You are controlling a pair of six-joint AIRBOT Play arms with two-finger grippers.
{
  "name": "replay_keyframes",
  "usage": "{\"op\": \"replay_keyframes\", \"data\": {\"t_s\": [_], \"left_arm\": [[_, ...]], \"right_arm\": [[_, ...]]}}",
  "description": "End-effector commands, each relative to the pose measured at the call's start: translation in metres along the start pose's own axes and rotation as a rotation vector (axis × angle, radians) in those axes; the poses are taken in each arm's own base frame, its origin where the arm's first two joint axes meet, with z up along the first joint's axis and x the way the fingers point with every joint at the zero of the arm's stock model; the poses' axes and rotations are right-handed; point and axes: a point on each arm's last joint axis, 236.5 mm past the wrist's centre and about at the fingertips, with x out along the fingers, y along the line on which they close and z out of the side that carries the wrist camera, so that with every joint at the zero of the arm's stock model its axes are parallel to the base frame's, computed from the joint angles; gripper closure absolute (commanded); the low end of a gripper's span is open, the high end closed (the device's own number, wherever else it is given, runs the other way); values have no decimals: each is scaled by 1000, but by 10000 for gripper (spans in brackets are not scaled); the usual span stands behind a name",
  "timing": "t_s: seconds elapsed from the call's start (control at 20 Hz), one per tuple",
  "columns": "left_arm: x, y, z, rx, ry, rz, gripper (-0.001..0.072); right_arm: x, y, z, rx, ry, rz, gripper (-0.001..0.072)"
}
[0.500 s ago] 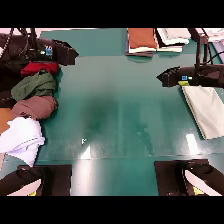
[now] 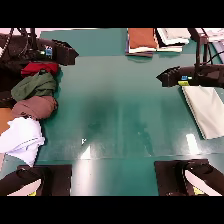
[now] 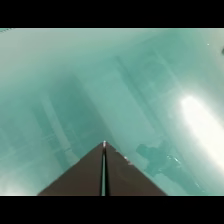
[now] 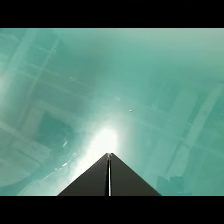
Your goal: Fold the shirts.
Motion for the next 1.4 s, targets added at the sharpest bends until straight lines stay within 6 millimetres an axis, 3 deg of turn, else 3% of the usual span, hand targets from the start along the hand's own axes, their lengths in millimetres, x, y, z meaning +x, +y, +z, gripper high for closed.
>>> {"op": "replay_keyframes", "data": {"t_s": [0.0, 0.15, 0.2, 0.25, 0.3, 0.4, 0.5, 0.65, 0.8, 1.0, 1.35], "left_arm": [[0, 0, 0, 1, 0, 0, 681], [-1, 3, 20, 30, -86, 14, 680], [-2, 18, 27, 70, -113, 75, 575], [-4, 42, 34, 101, -136, 172, 203], [-6, 67, 39, 86, -155, 259, 74], [-3, 128, 35, 56, -136, 420, 74], [14, 188, 17, -6, -85, 506, 73], [54, 270, -29, -83, 19, 593, 74], [96, 330, -74, -127, 74, 633, 74], [131, 374, -110, -147, 77, 651, 75], [154, 393, -124, -135, 43, 651, 82]], "right_arm": [[0, 0, 0, 0, 0, 0, 691], [0, 0, 0, 0, -1, 0, 691], [0, 0, 0, 0, -1, -1, 691], [0, 0, 0, 0, -1, 0, 691], [0, 0, 1, 0, -2, 1, 691], [0, 0, 0, 0, -1, 0, 691], [0, 0, 0, 0, -1, 1, 691], [0, 0, 0, 0, 0, 1, 691], [0, 0, 0, 0, 0, 1, 691], [0, 0, 0, 0, 1, 1, 691], [0, 4, -12, 3, 52, 17, 691]]}}
